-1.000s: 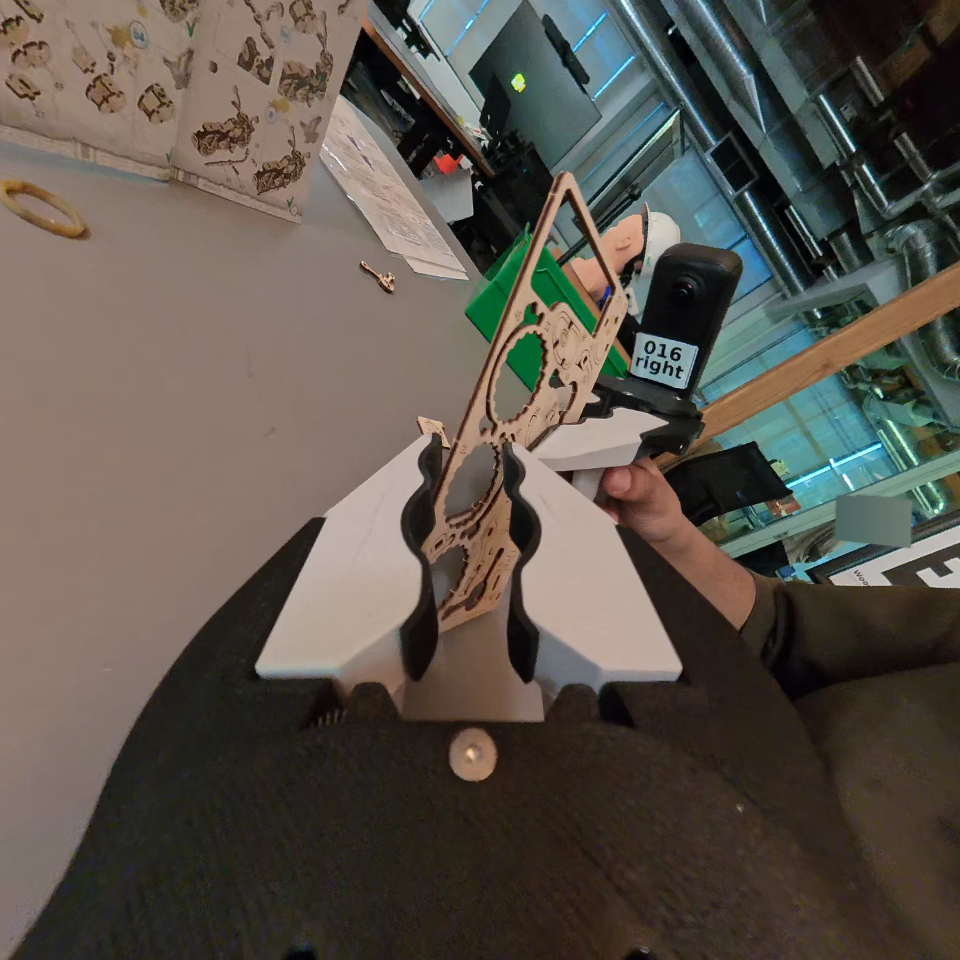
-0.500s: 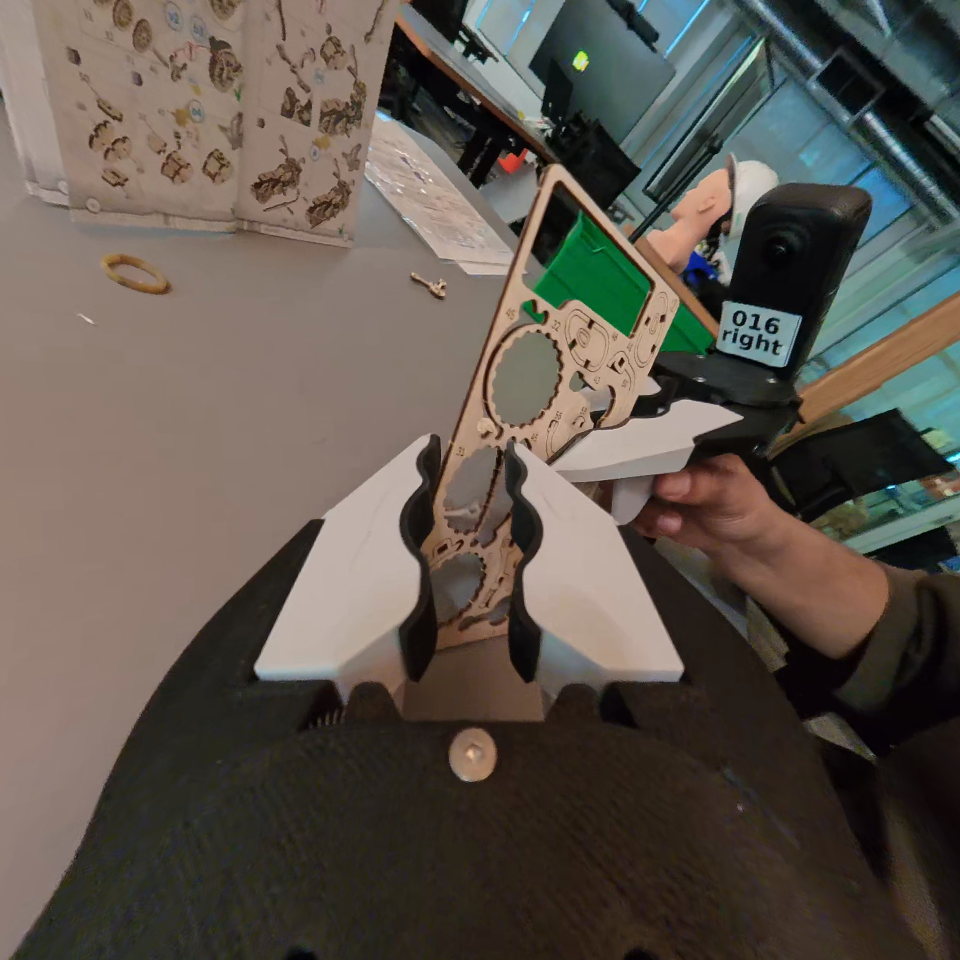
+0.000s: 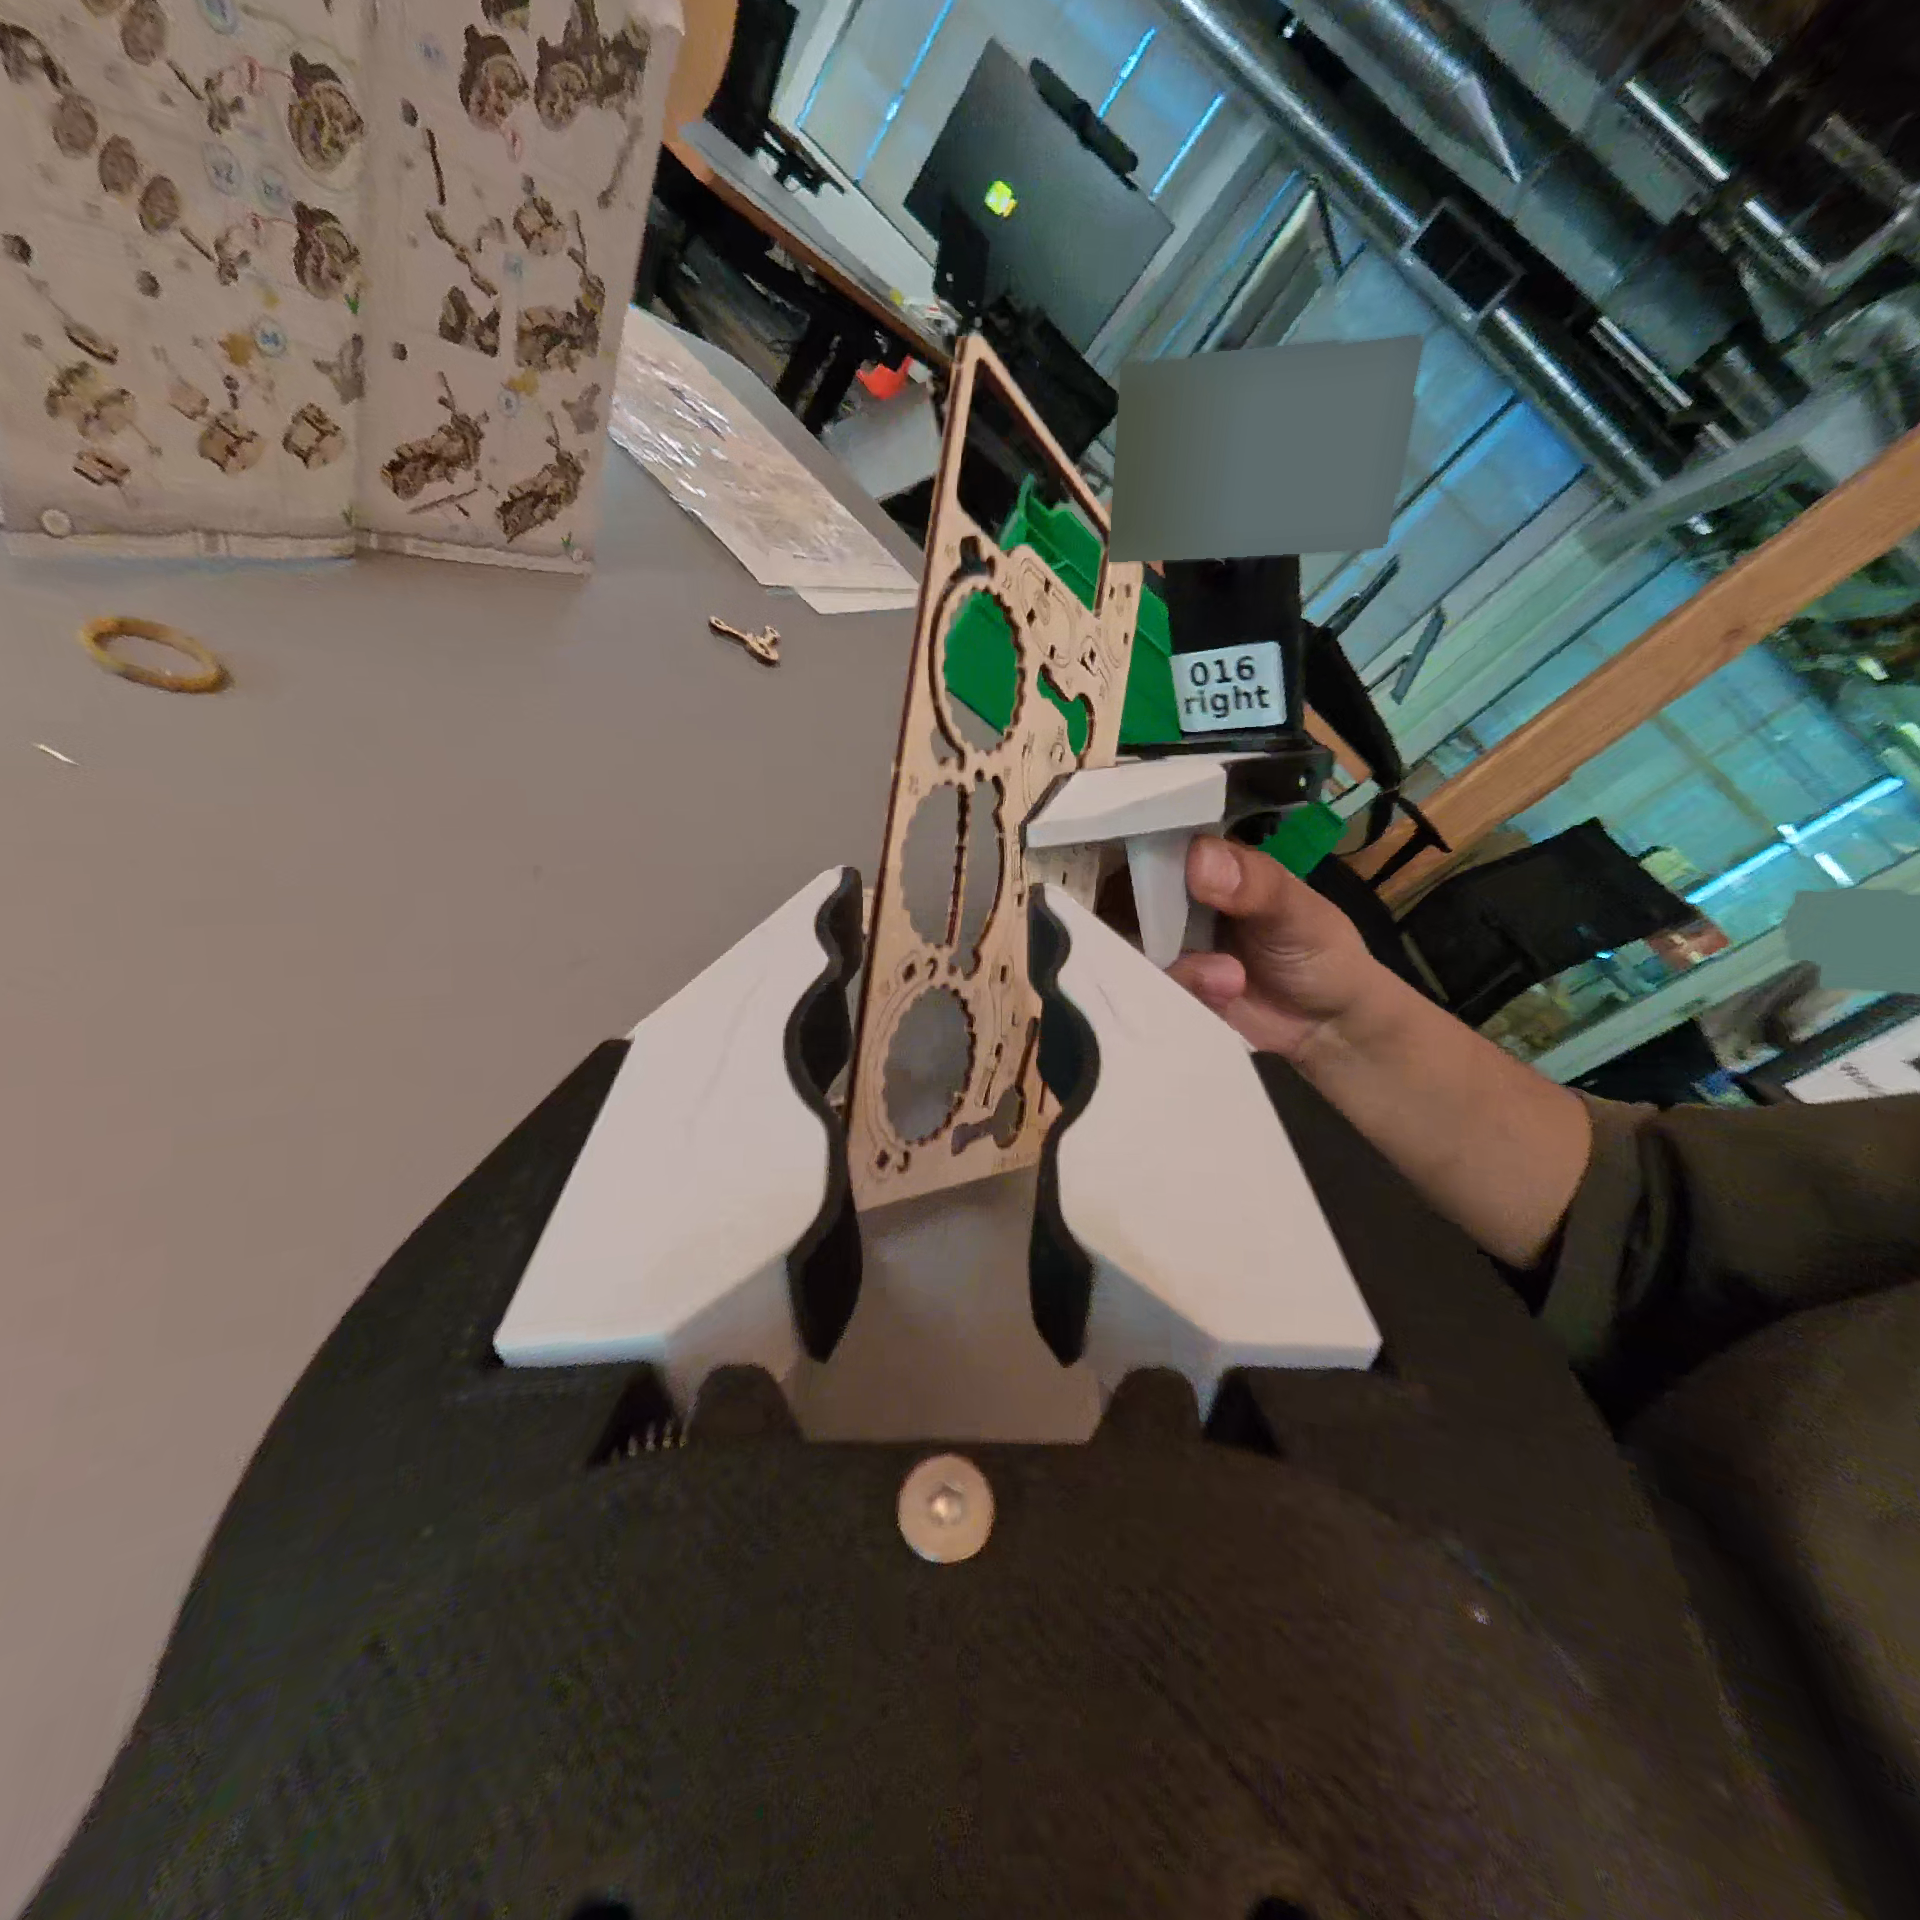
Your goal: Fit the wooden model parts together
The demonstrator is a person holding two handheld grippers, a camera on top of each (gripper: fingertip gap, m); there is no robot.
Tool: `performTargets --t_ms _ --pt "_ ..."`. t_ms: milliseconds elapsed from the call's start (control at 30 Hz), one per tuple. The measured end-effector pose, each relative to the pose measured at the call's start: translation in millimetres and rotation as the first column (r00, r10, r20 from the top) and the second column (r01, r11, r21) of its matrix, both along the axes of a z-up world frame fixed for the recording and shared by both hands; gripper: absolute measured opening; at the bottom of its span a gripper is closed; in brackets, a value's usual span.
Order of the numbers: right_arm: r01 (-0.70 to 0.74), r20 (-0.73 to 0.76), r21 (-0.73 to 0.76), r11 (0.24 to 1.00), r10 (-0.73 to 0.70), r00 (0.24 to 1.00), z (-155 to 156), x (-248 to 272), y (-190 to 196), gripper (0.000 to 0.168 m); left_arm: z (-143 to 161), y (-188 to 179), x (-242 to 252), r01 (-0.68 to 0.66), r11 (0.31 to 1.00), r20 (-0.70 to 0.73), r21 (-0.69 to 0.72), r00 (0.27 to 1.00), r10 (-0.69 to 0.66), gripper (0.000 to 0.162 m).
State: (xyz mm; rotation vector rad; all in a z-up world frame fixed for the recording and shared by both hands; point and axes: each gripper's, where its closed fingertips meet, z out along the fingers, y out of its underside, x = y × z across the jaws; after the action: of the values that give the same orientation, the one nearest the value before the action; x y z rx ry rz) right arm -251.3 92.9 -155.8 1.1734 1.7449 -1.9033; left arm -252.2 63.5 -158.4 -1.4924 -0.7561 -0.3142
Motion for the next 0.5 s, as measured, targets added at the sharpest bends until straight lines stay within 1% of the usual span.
performTargets --t_ms 100,200,267,300,367,500 --pt "-0.026 0.037 -0.066 0.997 0.028 0.999 3 1 1 0.001 -3 4 5 0.064 0.997 0.041 0.035 0.997 -0.065 0.028" --pt "-0.046 0.051 -0.097 0.994 0.051 0.997 4 3 0 0.001 0 4 8 0.098 0.992 0.065 0.080 0.993 -0.103 0.014" --pt "-0.071 0.058 -0.119 0.990 0.078 0.995 7 6 -2 0.001 3 3 9 0.105 0.989 0.066 0.106 0.991 -0.112 0.009" --pt "-0.085 0.059 -0.126 0.988 0.093 0.994 8 8 -3 0.001 5 3 10 0.117 0.986 0.071 0.123 0.989 -0.126 0.010" --pt "-0.112 0.063 -0.130 0.985 0.121 0.991 8 12 -7 0.001 7 4 14 0.152 0.976 0.089 0.155 0.982 -0.167 0.019" --pt "-0.138 0.062 -0.127 0.982 0.146 0.987 8 16 -13 0.001 7 8 22 0.210 0.961 0.105 0.178 0.967 -0.231 0.018"
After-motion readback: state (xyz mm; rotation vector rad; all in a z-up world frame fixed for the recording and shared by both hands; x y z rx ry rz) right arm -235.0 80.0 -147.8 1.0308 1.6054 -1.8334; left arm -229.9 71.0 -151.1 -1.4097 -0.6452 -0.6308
